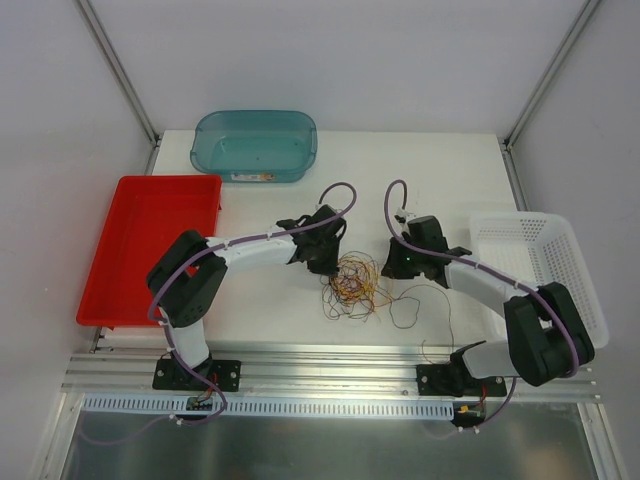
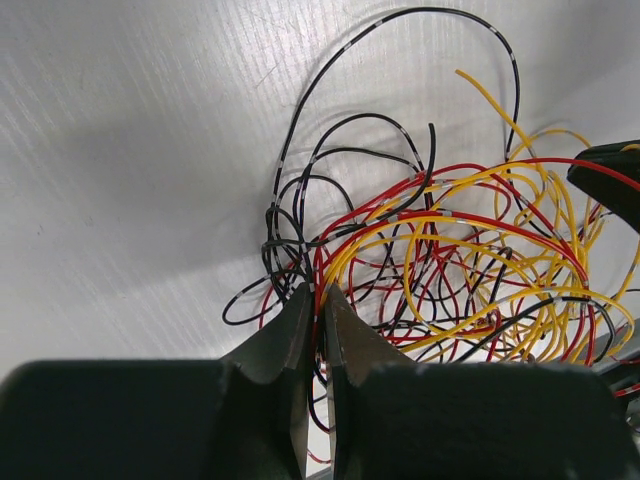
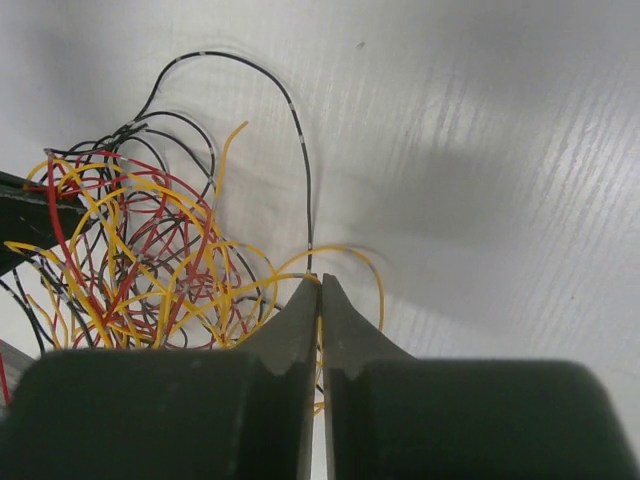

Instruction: Untangle the cables

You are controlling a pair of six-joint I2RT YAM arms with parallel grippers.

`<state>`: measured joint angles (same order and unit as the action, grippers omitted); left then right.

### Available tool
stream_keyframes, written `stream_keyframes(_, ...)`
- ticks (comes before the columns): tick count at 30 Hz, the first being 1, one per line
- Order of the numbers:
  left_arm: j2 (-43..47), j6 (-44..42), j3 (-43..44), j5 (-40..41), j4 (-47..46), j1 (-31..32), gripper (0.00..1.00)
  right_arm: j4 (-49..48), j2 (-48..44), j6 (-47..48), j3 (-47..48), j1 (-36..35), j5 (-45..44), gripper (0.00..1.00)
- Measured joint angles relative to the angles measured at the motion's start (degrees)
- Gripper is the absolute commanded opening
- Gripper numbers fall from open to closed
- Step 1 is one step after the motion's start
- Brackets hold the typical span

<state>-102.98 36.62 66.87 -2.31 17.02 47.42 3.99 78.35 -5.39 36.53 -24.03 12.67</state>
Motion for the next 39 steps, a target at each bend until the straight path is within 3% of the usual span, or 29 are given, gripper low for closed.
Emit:
stream_keyframes(8,4.3,-0.3,-2.7,2.2,2.9,-5.3,0.0,10.1,-7.3,3.2,4.9,0.0,-6.0,0.01)
stream_keyframes(14,10.6,-0.7,-7.6,2.9,2.9,-13.5,0.0,24.9,-18.0,6.5,25.8,1.0,-11.9,0.01)
stream_keyframes(19,15.6,-2.2,-8.7,3.1,2.6,-15.9,0.0,33.1,-21.9,8.2,40.7,4.9,-13.3,0.01)
stream_keyframes(27,16.4,-4.1,-11.2,5.4,4.4,-18.2,0.0,40.9,-20.4,10.4,55.5,7.0,-12.4,0.01)
stream_keyframes(39,16.3,-7.7,-13.7,13.1,10.8,-21.3,0.0,38.4,-13.8,12.5,82.1,10.0,-13.4,0.01)
